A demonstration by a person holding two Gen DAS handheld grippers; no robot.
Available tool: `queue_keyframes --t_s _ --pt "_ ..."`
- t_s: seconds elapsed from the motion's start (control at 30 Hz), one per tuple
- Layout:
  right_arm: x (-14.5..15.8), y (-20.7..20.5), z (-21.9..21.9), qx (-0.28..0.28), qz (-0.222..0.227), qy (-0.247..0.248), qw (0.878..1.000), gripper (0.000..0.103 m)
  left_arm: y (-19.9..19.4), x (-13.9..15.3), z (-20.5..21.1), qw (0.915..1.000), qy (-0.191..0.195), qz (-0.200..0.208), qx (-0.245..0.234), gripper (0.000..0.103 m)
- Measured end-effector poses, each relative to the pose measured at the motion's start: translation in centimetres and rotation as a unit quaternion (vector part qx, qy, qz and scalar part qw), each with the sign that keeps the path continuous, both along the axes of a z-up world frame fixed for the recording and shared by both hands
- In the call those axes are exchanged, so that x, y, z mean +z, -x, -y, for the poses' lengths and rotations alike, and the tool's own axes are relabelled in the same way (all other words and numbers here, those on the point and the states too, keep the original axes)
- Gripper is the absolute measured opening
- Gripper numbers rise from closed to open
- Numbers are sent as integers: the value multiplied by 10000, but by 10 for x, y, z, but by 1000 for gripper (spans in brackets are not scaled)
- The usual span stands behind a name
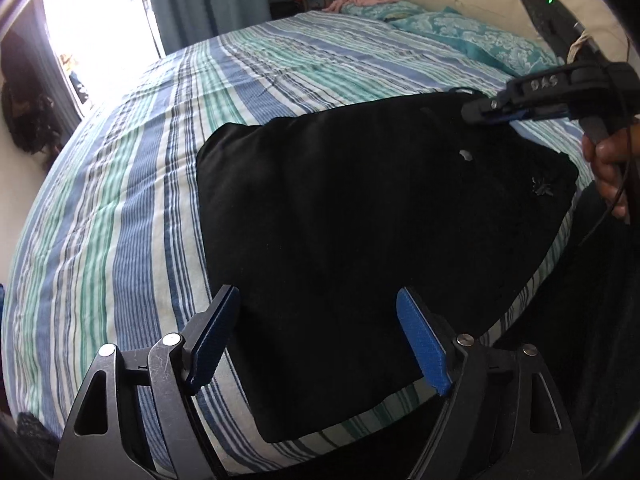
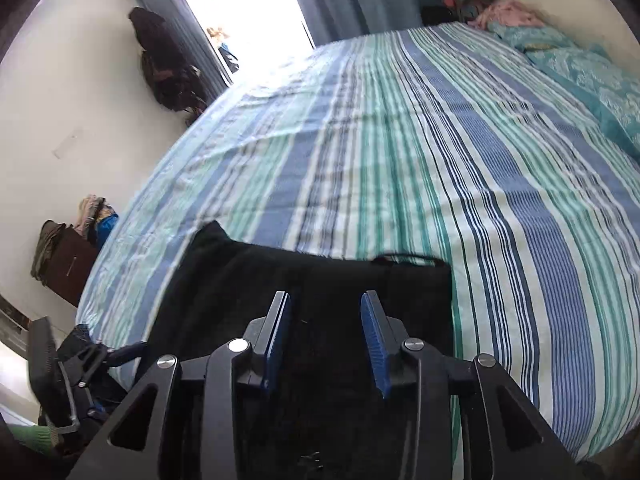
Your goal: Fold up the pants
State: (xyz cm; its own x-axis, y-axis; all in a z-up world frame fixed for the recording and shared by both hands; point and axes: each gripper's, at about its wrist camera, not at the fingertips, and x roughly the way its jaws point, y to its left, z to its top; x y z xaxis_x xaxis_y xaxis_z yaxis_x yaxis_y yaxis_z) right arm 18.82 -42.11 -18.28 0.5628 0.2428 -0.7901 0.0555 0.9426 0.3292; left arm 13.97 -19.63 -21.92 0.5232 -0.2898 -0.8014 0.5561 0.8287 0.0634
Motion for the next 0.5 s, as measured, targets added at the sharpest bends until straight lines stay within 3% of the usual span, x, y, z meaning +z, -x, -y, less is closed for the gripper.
queue_keyframes --t_s 0.03,0.07,0.13,0.23,0.3,0.37,0.43,0.5 --pt "-27 -2 7 -123 -363 -169 9991 21 -1 2 -3 10000 34 -55 24 86" --pt "-41 7 17 -290 -287 -318 9987 11 -2 3 -6 9998 88 -127 81 87" --pt "-33 20 25 -477 -32 -542 9974 11 -4 5 -15 9989 257 -302 252 87" --pt "0 48 15 -506 264 -239 9981 12 -8 15 -30 9955 663 -438 510 87" --pt "23 72 0 -368 577 -74 9976 20 -11 22 -34 9934 894 -391 606 87" --pt "32 94 -16 -274 729 36 9970 58 -13 23 -33 9924 975 -393 634 88" --pt "23 108 -29 -361 678 162 9969 68 -15 12 -27 9939 792 -491 593 88" --pt "-3 108 -30 -561 129 -16 9983 69 -15 -5 -21 9955 460 -630 535 89"
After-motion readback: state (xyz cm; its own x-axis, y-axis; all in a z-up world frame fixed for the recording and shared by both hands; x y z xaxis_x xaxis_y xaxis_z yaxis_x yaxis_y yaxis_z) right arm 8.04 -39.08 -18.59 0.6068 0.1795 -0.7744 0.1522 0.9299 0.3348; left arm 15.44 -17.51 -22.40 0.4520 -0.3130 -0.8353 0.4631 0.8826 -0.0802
